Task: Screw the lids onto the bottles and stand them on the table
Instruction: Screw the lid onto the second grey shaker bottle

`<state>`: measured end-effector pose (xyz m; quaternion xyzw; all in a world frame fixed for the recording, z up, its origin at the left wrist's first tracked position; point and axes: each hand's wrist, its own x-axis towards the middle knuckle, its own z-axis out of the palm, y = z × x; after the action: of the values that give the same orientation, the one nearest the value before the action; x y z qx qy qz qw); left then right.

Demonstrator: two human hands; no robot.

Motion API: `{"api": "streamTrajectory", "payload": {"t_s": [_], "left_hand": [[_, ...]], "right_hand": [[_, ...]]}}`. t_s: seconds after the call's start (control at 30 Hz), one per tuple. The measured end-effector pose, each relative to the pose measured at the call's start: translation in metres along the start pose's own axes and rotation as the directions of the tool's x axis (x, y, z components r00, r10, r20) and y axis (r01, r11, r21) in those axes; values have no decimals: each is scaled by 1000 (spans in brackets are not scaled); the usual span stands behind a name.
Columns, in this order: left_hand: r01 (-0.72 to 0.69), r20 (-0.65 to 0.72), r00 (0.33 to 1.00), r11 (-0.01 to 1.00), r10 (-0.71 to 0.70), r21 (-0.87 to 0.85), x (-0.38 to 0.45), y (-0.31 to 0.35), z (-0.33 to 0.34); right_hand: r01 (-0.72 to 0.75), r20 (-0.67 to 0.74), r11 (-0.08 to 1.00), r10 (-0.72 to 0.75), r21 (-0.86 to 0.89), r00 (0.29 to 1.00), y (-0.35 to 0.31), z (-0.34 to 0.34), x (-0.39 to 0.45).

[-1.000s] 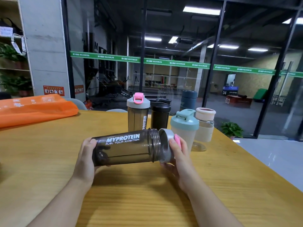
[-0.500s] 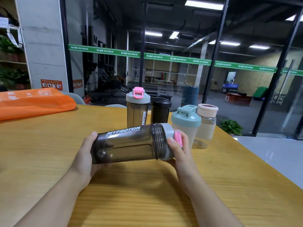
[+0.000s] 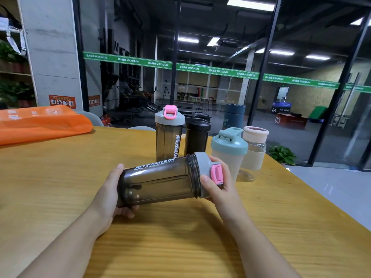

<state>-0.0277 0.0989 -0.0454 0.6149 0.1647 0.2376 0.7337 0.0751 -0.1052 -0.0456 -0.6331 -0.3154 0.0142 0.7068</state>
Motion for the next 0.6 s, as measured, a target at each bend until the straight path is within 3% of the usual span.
{"api": "streamTrajectory", "payload": {"t_s": [0.1, 0.4, 0.6], "left_hand": [[16, 54, 998, 999, -18, 42, -1, 1, 0], [23, 43, 999, 992, -29, 123, 7, -3, -4], [-58, 68, 997, 979, 46, 194, 14, -7, -4]], "right_hand": [[-6, 4, 1000, 6, 2, 1000, 0, -5, 1], [27, 136, 992, -10, -126, 991, -3, -17, 3], [0, 213, 982, 42, -191, 976, 3, -28, 3]]}}
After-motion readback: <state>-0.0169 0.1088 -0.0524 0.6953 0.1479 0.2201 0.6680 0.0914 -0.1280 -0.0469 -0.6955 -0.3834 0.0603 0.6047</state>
